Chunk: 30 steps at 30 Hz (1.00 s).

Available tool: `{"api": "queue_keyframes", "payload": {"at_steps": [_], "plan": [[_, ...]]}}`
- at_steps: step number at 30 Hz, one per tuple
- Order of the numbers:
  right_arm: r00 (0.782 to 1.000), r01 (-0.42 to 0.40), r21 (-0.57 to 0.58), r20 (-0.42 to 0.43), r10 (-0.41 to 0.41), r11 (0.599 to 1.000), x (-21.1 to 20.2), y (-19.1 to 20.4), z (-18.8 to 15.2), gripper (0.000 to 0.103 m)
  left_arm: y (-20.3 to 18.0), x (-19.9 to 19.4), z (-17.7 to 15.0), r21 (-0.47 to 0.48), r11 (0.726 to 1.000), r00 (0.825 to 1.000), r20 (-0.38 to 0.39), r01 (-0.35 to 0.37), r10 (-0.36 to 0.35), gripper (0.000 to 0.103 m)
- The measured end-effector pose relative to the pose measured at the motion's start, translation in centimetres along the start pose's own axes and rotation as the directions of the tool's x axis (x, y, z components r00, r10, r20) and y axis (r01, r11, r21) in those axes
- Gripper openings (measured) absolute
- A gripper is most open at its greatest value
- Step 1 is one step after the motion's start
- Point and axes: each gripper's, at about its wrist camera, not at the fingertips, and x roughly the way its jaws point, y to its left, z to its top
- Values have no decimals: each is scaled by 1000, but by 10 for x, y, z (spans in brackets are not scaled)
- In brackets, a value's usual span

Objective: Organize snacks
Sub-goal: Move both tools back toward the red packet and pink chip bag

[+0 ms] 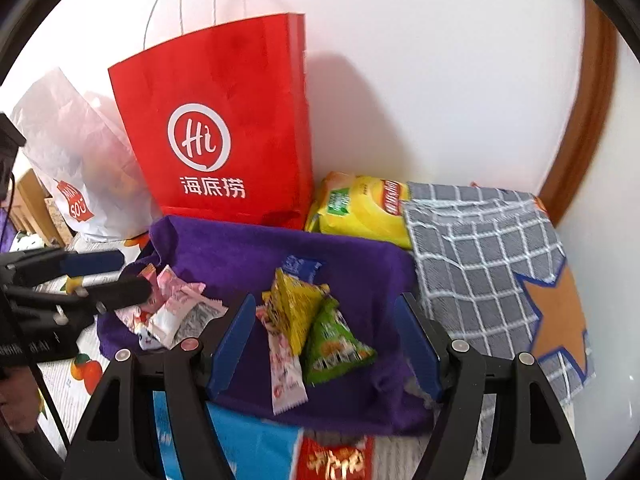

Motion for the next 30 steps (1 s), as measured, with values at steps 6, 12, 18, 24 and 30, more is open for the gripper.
{"api": "queue_keyframes", "payload": {"at_steps": [6, 12, 18, 24, 30], "plan": [[998, 55, 9, 19, -55, 998, -34, -4, -17, 71, -20, -31, -5, 36, 999, 999, 44, 26, -27, 57], [996, 84, 38, 38, -85, 996, -59, -6, -28, 72, -36, -57, -23, 79, 996, 997, 69, 31, -37, 60], [997, 70, 65, 32, -72, 995, -69, -4, -46, 72, -33, -71, -44, 77, 997, 998, 63, 6, -11, 60], [999, 54, 51, -2, -54, 997, -66, 5, -68, 71, -20, -73, -69, 53, 998, 999, 37, -19, 17, 60], [1000, 8, 77, -25, -6, 997, -54, 8, -94, 71, -9, -64, -94, 35, 999, 999, 0, -34, 34, 60]]}}
